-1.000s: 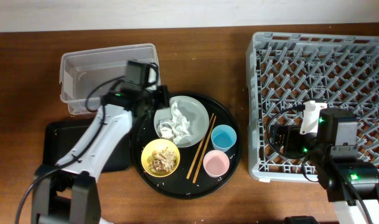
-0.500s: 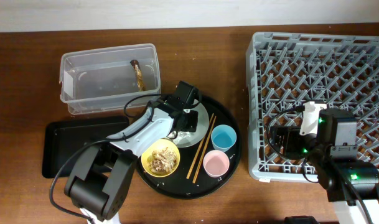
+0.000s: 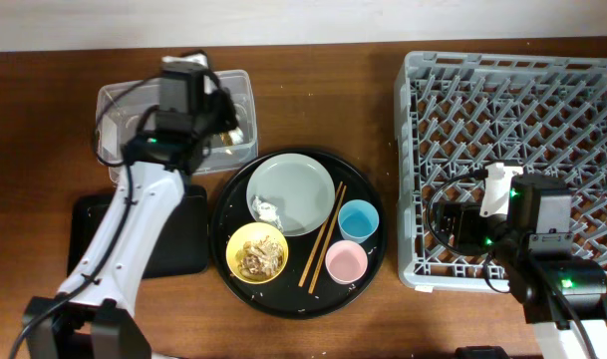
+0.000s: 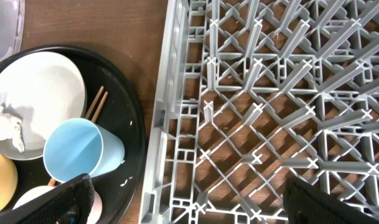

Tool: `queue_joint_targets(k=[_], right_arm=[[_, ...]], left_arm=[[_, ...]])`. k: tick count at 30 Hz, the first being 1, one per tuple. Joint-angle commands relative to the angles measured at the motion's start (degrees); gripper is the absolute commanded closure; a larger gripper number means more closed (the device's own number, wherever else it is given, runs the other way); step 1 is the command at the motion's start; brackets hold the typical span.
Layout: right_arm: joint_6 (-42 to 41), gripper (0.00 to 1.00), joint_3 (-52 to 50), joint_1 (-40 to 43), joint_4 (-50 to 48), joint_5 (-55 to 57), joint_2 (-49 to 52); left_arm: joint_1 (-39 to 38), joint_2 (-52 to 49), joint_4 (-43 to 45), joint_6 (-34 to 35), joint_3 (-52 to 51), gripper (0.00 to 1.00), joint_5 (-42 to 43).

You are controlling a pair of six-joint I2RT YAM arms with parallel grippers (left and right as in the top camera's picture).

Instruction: Sort waste into correct bins and load items into the dishwasher rack

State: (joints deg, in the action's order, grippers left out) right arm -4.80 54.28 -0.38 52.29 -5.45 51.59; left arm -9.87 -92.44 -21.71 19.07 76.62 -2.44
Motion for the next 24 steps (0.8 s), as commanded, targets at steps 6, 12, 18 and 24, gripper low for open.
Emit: queue_joint_targets(k=[6, 12, 18, 24], right_arm=[[-0.61, 0.02, 1.29, -0.31, -0.17, -0.26, -0.22], [-0.63, 0.02, 1.29, -0.31, -0.17, -0.28, 0.17], [-0.63, 0.02, 1.29, -0.31, 0.31, -0.28, 1.01], [-0.61, 0.02, 1.29, -0.31, 0.52, -0.26, 1.01]], left_arm=[[4.85, -4.92, 4.33, -4.07, 0.33, 0.51, 3.52], [-4.22, -1.64, -16.5, -4.59, 0.24, 0.45, 9.05], [-14.05, -7.5, -23.17, -4.57, -4.44, 0.45, 4.61], [-15.17, -14.25, -24.65, -4.57, -5.35, 0.46, 3.48]])
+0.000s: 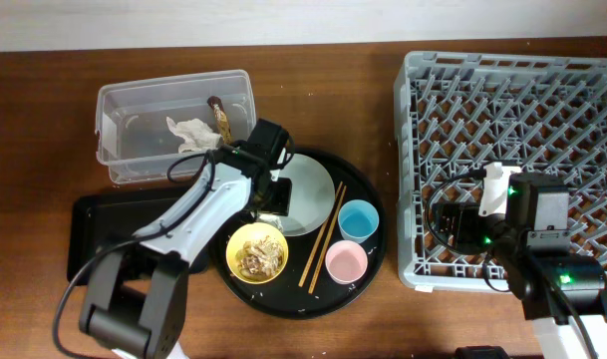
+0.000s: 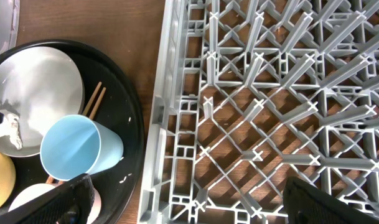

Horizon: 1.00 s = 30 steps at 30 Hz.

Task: Sort waste into correct bins and load items into the dishwasher rack
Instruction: 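Move the tissue with the left gripper and release it into the clear bin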

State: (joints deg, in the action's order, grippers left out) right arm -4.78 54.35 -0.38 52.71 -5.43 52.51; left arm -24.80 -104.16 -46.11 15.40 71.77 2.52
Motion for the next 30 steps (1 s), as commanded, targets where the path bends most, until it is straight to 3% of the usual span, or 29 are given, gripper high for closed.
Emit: queue_joint_targets(k=[1, 2, 4, 5, 7, 12, 15, 17, 21, 23, 24, 25, 27, 30], right_arm=[[-0.63, 0.02, 1.22, -0.31, 0.13, -0.28, 0.09], [-0.63, 0.02, 1.22, -0.31, 0.22, -0.28, 0.09], [-0.63, 0.02, 1.22, -0.31, 0.22, -0.28, 0.09], [-0.63, 0.02, 1.22, -0.31, 0.17, -0.28, 0.09], [-0.63, 0.02, 1.22, -0.31, 0.26, -0.28, 0.09], [-0.63, 0.02, 1.22, -0.31, 0.28, -0.28, 0.09], [-0.63, 0.02, 1.22, -0.31, 0.31, -0.28, 0.09], [-0.63, 0.02, 1.22, -0.31, 0.28, -0.28, 0.09], [-0.63, 0.02, 1.22, -0.31, 0.46, -0.28, 0.09], [-0.63, 0.02, 1.22, -0.31, 0.46, -0.28, 0.09], [-0.63, 0.02, 1.22, -0.31, 0.46, -0.28, 0.09], [-0.63, 0.02, 1.22, -0.31, 0.44, -0.28, 0.09], [-0.63, 0.02, 1.22, -0.31, 0.46, -0.28, 0.09], [-0.63, 0.02, 1.22, -0.31, 0.48, -0.28, 0.09]], left_arm=[[-0.24, -3.21, -0.28, -0.87, -0.5, 0.46, -1.46], [-0.24, -3.89, -0.61, -0.87, -0.5, 0.47, -1.46], [-0.24, -4.92, -1.22, -0.87, -0.5, 0.6, -1.44], [-0.24, -4.9, -1.14, -0.87, -0.46, 0.78, -1.44], [-0.24, -4.9, -1.09, -0.9, -0.24, 0.98, -1.44], [0.24, -2.12, -5.42, -1.16, 8.7, 1.0, -1.79], [1.86, 1.99, -5.79, -1.6, 16.35, 1.0, -10.27], [4.26, 3.04, -3.78, -1.6, 19.23, 1.0, -17.35], [11.65, 2.89, 4.92, -1.57, 19.34, 1.0, -19.28], [14.16, 2.86, 7.5, -1.55, 19.37, 0.94, -19.26], [15.06, 2.86, 8.22, -1.55, 19.37, 0.86, -19.26], [15.61, 2.86, 8.37, -1.57, 19.34, 0.68, -19.26], [15.76, 2.89, 8.22, -1.57, 19.37, 0.5, -19.26], [15.76, 2.89, 7.93, -1.6, 19.37, 0.42, -18.97]])
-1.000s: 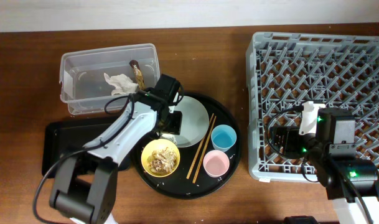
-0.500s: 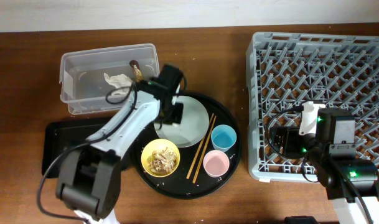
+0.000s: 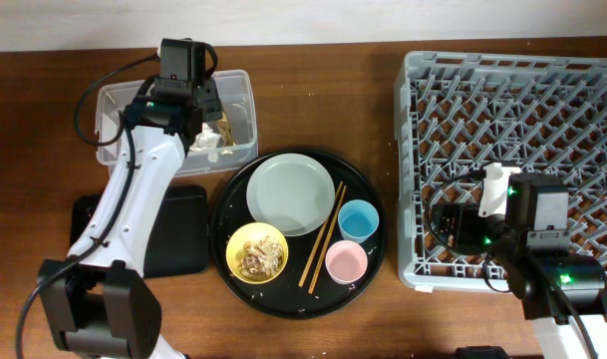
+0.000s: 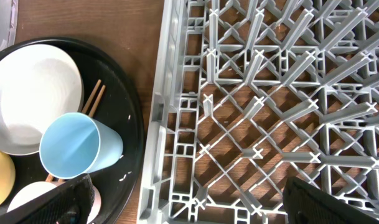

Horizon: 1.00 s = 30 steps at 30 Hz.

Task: Sort waste into correct bins and load items into the dishwasher rack
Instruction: 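Move the tissue with the left gripper and release it into the clear bin, then grasp the pink cup on the platter with the left gripper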

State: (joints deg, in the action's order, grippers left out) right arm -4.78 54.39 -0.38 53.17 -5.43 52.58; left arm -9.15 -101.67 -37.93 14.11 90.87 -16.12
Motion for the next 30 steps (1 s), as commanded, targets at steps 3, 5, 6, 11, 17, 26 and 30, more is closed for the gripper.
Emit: queue_joint_targets(k=[3, 5, 6, 11, 17, 26, 30], right_arm=[[-0.63, 0.02, 1.18, -0.31, 0.02, -0.28, 0.02], [-0.63, 0.02, 1.18, -0.31, 0.02, -0.28, 0.02], [-0.63, 0.01, 1.18, -0.31, 0.02, -0.28, 0.02], [-0.63, 0.02, 1.18, -0.31, 0.09, -0.28, 0.02], [-0.63, 0.02, 1.18, -0.31, 0.55, -0.28, 0.02], [-0.63, 0.02, 1.18, -0.31, 1.51, -0.28, 0.02], [-0.63, 0.02, 1.18, -0.31, 1.92, -0.28, 0.02]], left_arm=[[0.11, 0.39, -0.26, -0.57, 0.26, 0.38, 3.74], [0.04, 0.81, -1.2, -1.01, 0.26, 0.37, 6.97], [-0.07, 1.27, -2.36, -1.22, 0.26, 0.36, 10.08], [-4.39, 2.89, -15.06, -8.26, 0.22, 0.22, 32.98], [-15.85, 2.25, -26.86, -9.92, -7.17, 0.21, 39.82], [-30.56, 2.25, -21.57, -9.64, -19.85, 0.21, 41.81], [-32.11, 2.25, -13.9, -8.17, -24.15, 0.4, 41.57]])
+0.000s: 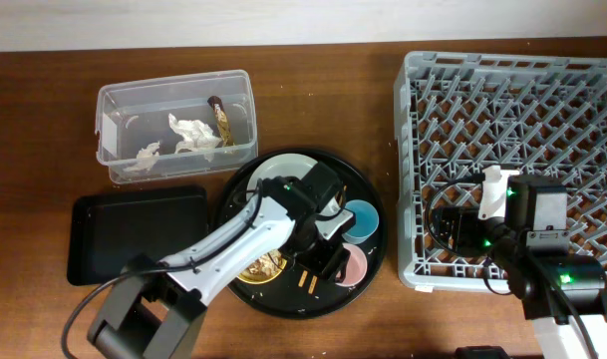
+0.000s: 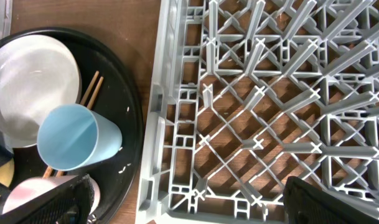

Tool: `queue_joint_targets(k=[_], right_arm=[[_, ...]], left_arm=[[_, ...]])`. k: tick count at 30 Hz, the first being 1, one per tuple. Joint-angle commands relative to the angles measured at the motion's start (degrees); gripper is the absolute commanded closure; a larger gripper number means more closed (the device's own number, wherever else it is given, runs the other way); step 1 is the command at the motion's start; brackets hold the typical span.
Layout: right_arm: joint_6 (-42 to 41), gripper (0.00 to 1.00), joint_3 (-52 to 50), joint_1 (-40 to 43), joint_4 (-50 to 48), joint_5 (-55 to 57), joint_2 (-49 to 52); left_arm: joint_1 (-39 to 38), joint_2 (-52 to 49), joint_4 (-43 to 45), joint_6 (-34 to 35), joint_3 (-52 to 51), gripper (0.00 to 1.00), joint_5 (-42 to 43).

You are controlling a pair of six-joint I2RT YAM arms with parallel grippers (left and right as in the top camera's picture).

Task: Sort waste into correct bins and load items into the dishwasher rack
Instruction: 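Grasp the pink cup on the platter with the left gripper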

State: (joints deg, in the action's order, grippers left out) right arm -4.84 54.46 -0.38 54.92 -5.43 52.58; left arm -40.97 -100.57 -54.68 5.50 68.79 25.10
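My left gripper (image 1: pixel 325 261) is low over the round black tray (image 1: pixel 371 194). It looks open, above the wooden chopsticks (image 2: pixel 84 104) between the yellow food bowl (image 1: pixel 251 269) and the pink cup (image 1: pixel 356 265). The left arm hides most of the bowl and part of the pale green plate (image 1: pixel 281 166). A blue cup (image 1: pixel 361 217) lies on its side beside the chopsticks. My right gripper (image 2: pixel 195 211) hangs wide open over the front left corner of the grey dishwasher rack (image 1: pixel 408 150), holding nothing.
A clear plastic bin (image 1: pixel 173 82) at the back left holds crumpled tissues (image 1: pixel 191 133) and a brown stick. A black rectangular tray (image 1: pixel 134 234) lies left of the round tray. The rack's upright tines fill the right side.
My left gripper was over the clear bin with a crumpled tissue; now that tissue lies in the bin and the gripper is down at the chopsticks on the round tray. The right arm is unmoved.
My left gripper was first over the bin while a crumpled tissue lay on the plate. Then it was at that tissue on the plate. Then it was back over the bin with the plate bare. Now the bin holds another tissue and the gripper is over the chopsticks.
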Motion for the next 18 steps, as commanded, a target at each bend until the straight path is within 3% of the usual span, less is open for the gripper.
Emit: queue_joint_targets(k=[1, 5, 8, 11, 14, 18], right_arm=[[-0.57, 0.02, 1.11, -0.31, 0.2, -0.28, 0.02], [-0.57, 0.02, 1.11, -0.31, 0.2, -0.28, 0.02], [-0.57, 0.02, 1.11, -0.31, 0.2, -0.26, 0.02], [-0.57, 0.02, 1.11, -0.31, 0.2, -0.28, 0.02], [-0.57, 0.02, 1.11, -0.31, 0.2, -0.28, 0.02], [-0.57, 0.02, 1.11, -0.31, 0.11, 0.15, 0.02]], left_arm=[[-0.28, 1.16, 4.13, 2.05, -2.45, 0.47, -1.42], [-0.28, 1.16, 6.67, 4.31, -2.43, 0.54, -3.93], [-0.28, 1.16, 6.67, 4.31, -2.43, 0.85, -3.93], [-0.28, 1.18, 6.62, 4.31, -2.43, 0.99, -3.93], [-0.04, 1.84, 5.7, 4.31, -2.36, 1.0, -3.96], [5.97, 11.82, 3.61, 4.28, -2.32, 1.0, -3.87]])
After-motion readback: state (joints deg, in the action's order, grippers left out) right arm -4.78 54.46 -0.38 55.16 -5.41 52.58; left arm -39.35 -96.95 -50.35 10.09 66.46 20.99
